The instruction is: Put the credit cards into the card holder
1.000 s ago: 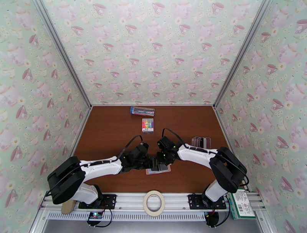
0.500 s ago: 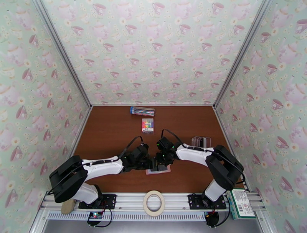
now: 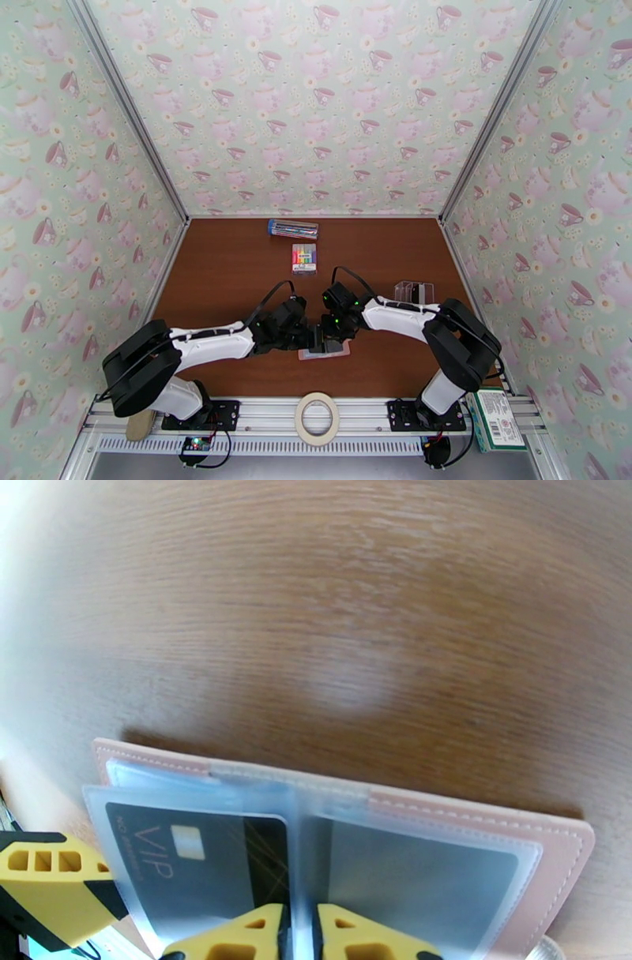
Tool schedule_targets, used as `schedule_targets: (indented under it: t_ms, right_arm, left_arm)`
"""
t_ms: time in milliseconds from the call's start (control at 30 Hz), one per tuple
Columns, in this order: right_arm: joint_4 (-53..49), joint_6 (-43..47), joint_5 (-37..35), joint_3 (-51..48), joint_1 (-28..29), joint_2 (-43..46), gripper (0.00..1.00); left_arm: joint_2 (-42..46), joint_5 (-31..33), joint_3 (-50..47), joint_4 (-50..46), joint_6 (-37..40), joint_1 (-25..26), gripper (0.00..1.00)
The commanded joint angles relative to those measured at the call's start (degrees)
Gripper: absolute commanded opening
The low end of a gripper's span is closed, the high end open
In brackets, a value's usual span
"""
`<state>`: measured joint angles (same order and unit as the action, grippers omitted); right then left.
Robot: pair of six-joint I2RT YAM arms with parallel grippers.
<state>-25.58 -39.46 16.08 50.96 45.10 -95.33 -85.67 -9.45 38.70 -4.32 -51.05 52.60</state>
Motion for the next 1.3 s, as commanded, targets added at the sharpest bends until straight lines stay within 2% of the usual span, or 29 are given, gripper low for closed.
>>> schedule_targets:
  t_ms: [0,367,567,733,833,1267]
  right_arm:
    - [7.9,-1.6,8.0,1.1,1.0,0.5,0.18]
    - [6.1,-0.6,5.5,1.2,1.0,2.3,0.16]
    - [2.3,0.5,0.9,1.7,0.9,3.9,0.25]
    - [1.3,0.8,-0.3,1.3,0.6,4.7,0.24]
    - [1.6,0.6,-0.2,1.3,0.7,4.8,0.23]
    - [1.7,-1.9,-2.6,0.6,0.4,6.0,0.18]
  left_arm:
    - [-1.6,-2.5,2.6,4.6,0.1,1.4,0.6]
    - [-0.7,-2.3,2.3,4.7,0.2,1.5,0.6]
    - [-0.9,-2.3,2.3,4.8,0.1,1.8,0.59]
    - [-0.9,-2.2,2.4,4.8,0.1,1.8,0.53]
    - [-0.9,-2.3,2.4,4.8,0.0,1.8,0.47]
    - [-1.3,-2.2,2.5,4.7,0.0,1.8,0.38]
